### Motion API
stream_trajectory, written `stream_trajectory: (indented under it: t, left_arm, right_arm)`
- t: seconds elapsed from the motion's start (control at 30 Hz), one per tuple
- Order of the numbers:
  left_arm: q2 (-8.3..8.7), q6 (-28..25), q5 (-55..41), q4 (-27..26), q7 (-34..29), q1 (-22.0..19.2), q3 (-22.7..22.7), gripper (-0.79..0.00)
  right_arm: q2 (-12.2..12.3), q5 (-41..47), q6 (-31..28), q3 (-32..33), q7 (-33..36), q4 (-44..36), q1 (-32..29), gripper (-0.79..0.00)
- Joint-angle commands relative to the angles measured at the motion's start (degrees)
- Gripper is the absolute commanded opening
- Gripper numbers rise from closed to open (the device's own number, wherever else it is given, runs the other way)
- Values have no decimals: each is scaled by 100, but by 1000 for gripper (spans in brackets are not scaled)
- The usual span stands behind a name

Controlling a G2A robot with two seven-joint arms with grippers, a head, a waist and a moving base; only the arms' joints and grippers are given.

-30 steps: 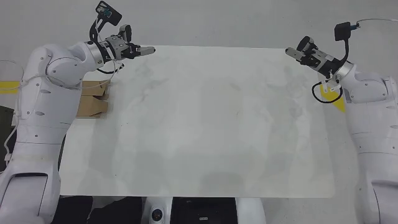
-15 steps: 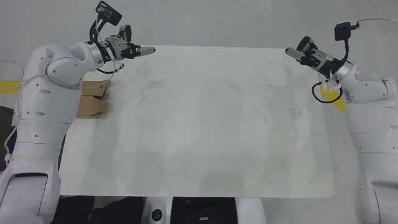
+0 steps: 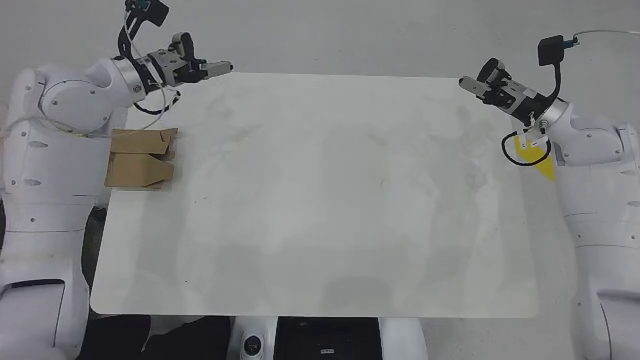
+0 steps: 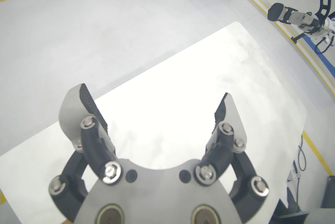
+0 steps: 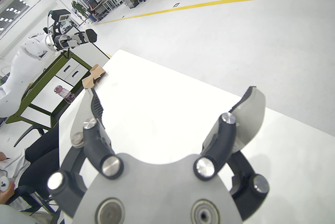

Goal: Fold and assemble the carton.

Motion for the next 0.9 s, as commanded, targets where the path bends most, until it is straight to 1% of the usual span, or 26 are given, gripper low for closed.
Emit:
stream_trajectory:
  t: [0.0,0.13,0.27,0.37,0.47,0.73,0.87]
  left_arm:
    - [31,57,-130,76,-155,-17,-94,0]
    - [109,168,-390,413,-402,-97,-348,0]
    - [158,260,-645,922,-409,-249,-525,0]
    - [187,199,-942,1390,-437,-409,-630,0]
    - [220,160,-1034,1820,-410,-584,-699,0]
    - [351,318,-683,2909,-177,-1015,-835,0]
    - [426,270,-542,3443,-124,-1276,-888,0]
  right_arm:
    - [0,0,0,0,0,0,0,0]
    - [0,0,0,0,0,0,0,0]
    - [0,0,0,0,0,0,0,0]
    - [0,0,0,0,0,0,0,0]
    - [0,0,0,0,0,0,0,0]
    - [0,0,0,0,0,0,0,0]
    - [0,0,0,0,0,0,0,0]
